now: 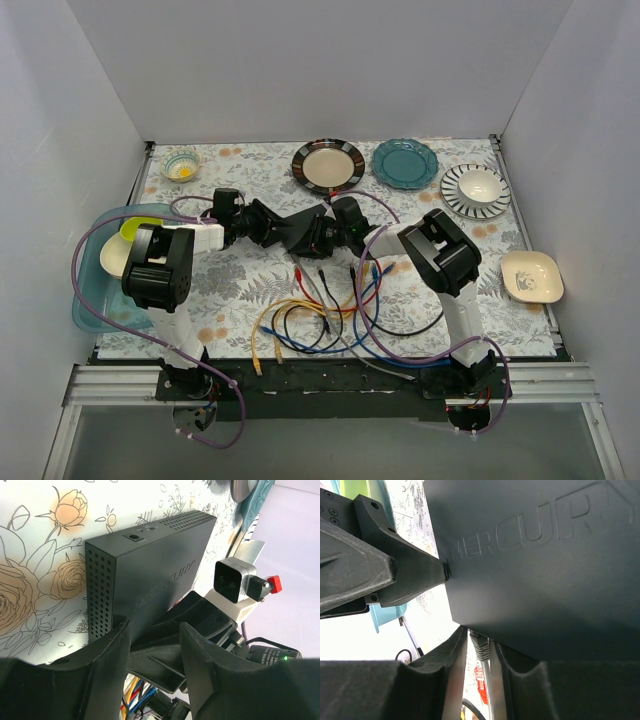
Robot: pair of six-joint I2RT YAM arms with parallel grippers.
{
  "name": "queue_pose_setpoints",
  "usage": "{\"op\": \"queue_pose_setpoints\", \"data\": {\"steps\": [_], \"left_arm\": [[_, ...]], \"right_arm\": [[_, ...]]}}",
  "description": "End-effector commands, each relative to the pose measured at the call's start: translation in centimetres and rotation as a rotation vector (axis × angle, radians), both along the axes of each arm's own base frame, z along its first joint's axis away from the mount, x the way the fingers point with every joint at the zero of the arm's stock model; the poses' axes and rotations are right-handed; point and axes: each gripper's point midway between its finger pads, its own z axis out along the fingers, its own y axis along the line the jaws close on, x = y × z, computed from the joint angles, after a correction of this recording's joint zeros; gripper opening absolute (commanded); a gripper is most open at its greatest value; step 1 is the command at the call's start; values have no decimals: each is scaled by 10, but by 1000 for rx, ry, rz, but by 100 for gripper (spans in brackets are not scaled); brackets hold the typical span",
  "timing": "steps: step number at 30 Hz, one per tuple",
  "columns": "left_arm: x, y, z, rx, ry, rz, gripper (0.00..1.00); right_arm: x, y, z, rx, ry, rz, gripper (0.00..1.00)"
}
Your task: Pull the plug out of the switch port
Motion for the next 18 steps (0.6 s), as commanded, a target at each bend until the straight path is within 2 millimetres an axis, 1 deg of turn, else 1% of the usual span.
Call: {"op": "queue_pose_setpoints", "data": {"steps": [1,2,4,5,7,8,13,14,17,18], "left_arm": [[-18,12,-29,74,78,10,44],[-18,13,-29,76,78,10,44],[-19,12,-29,77,79,7,44],[-18,12,-29,74,77,7,43],[-18,12,-28,70,75,4,43],[-19,11,-27,65,77,-2,43],[-24,5,-11,12,63,-12,43],[-29,4,-7,-3,60,-15,43],[-36,-1,7,-56,45,-25,43],[-40,-2,6,-63,48,-28,43]], "right_arm": [[4,-3,-20,-32,19,-16,29],[5,-2,-19,-30,14,-11,24],[3,-2,-21,-32,17,2,18],[1,-3,-23,-34,23,7,12],[-3,-3,-24,-31,27,17,7],[-3,-4,-24,-30,26,17,3],[-12,-8,-29,-32,42,30,1],[-13,-9,-30,-31,45,32,1],[-16,-9,-32,-27,54,41,1],[-17,-10,-34,-27,57,42,1]]}}
